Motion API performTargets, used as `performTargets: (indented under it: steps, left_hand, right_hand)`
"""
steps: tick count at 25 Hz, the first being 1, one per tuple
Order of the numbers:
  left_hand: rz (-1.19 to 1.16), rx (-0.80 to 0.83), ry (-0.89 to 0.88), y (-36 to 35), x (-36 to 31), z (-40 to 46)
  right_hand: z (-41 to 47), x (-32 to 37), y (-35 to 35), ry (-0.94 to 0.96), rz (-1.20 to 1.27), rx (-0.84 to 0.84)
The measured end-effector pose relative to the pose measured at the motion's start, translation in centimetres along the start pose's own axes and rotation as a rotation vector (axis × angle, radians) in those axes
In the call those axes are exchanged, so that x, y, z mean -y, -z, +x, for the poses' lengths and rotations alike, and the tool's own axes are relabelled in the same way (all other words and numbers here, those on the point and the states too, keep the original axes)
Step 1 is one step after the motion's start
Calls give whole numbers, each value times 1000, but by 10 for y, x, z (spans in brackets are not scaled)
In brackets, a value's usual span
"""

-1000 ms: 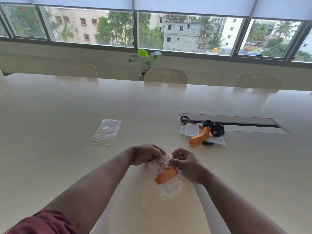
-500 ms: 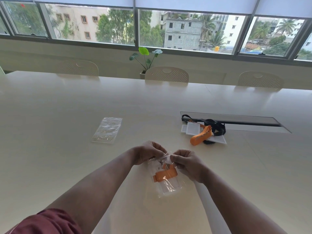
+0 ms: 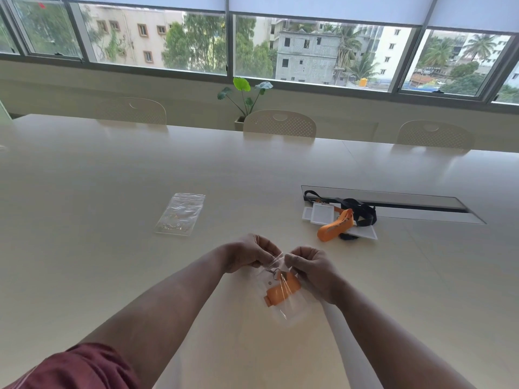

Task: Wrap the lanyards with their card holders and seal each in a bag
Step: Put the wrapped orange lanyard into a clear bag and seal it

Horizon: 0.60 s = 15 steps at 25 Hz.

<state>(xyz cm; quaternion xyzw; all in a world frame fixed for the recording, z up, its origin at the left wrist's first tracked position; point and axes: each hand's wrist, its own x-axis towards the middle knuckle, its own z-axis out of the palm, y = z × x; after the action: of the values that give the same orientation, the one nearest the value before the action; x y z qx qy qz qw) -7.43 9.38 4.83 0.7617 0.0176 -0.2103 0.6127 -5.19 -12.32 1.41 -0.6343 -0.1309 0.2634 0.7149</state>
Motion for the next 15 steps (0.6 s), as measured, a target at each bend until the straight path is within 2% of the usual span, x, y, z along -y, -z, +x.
performTargets:
  steps: [8, 15]
  left_hand:
    - [-6, 62, 6, 3, 0, -1]
    - [59, 49, 22, 0, -4, -4]
  right_hand:
    - [3, -5, -1, 9, -54, -7]
    - [0, 5, 1, -36, -111, 84]
